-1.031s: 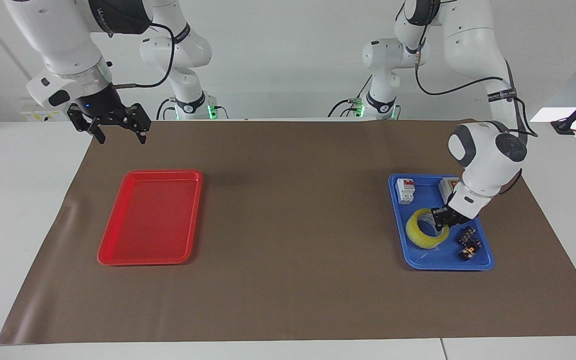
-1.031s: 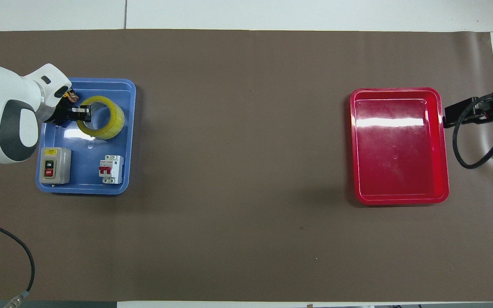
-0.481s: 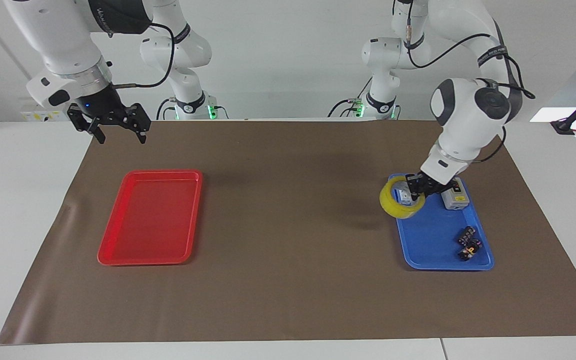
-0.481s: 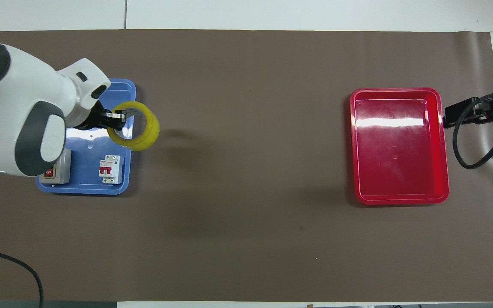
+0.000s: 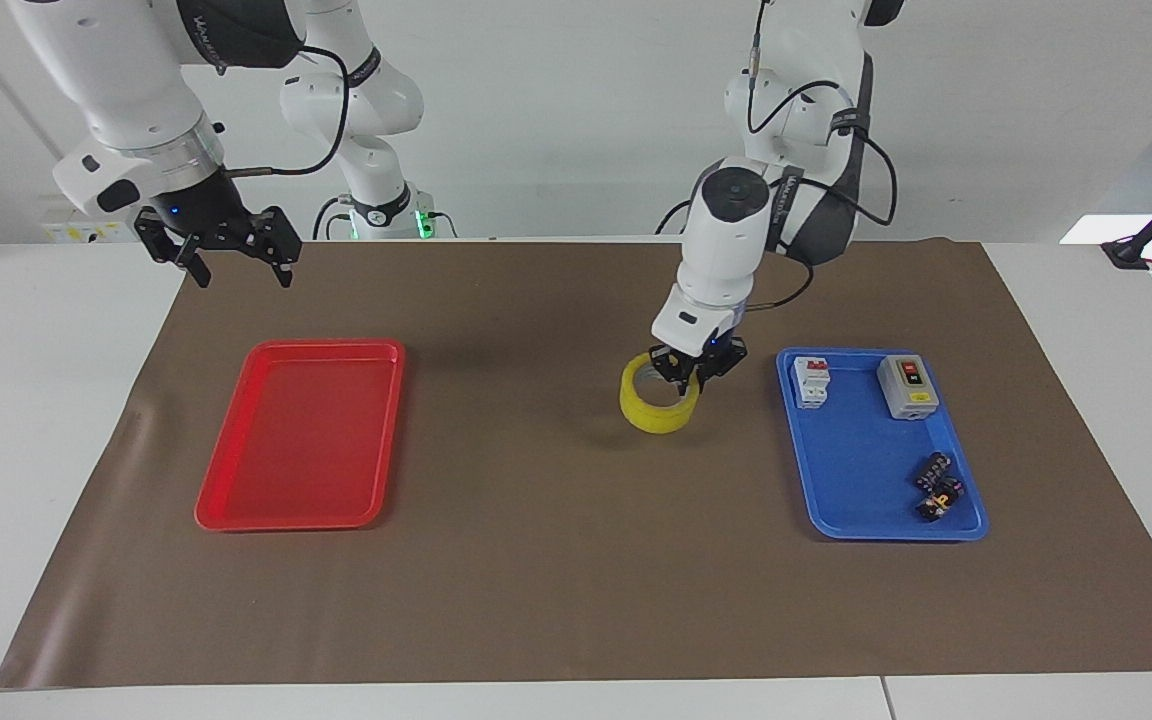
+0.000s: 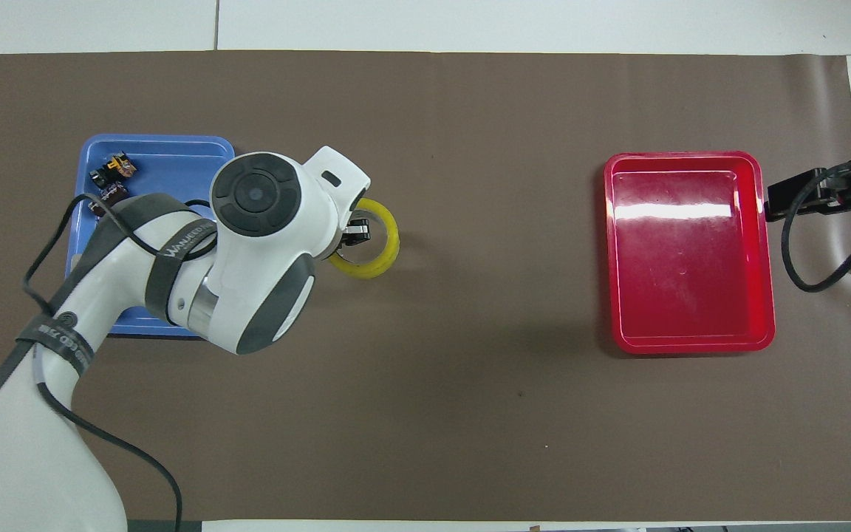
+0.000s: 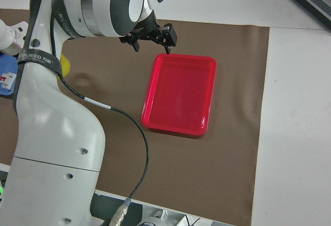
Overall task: Place and move tape with both arms
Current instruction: 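Grasp the yellow tape with the left gripper and carry it toward the table center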
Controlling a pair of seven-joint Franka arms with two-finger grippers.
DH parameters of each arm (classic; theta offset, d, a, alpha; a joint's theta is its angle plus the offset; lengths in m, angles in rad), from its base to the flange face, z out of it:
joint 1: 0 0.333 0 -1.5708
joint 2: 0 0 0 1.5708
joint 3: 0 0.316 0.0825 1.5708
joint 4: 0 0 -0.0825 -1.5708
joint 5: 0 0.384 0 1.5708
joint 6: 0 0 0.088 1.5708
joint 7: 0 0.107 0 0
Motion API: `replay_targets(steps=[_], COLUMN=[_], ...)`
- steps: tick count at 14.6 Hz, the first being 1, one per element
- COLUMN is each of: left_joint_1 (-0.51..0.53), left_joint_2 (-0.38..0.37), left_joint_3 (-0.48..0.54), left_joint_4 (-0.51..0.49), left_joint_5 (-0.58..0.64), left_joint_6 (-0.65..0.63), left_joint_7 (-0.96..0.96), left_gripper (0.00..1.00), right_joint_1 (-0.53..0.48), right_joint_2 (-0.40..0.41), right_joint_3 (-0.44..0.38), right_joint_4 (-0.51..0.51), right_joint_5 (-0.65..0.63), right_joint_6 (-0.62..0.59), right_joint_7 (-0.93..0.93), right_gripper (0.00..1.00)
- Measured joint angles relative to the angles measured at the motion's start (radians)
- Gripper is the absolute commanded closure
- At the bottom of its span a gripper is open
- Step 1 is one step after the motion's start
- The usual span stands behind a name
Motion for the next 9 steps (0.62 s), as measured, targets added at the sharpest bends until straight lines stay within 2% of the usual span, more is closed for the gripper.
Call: replay_targets(steps=[6, 9], left_joint_1=[-0.093, -0.115], left_joint_2=[0.142, 0.168], left_joint_3=[0.001, 0.001], left_joint_4=[0.072, 0.077], left_joint_5=[0.039, 0.046], left_joint_6=[0.034, 0.034], left_joint_7=[-0.146, -0.157], left_gripper=[1.0, 1.0], right_joint_1=[0.0, 0.0], right_joint_2=[0.0, 0.0], right_joint_3=[0.0, 0.0], right_joint_4=[0.0, 0.0], right_joint_5=[0.0, 0.0], right_joint_6=[0.0, 0.0], right_joint_7=[0.0, 0.0], right_gripper=[0.0, 0.0])
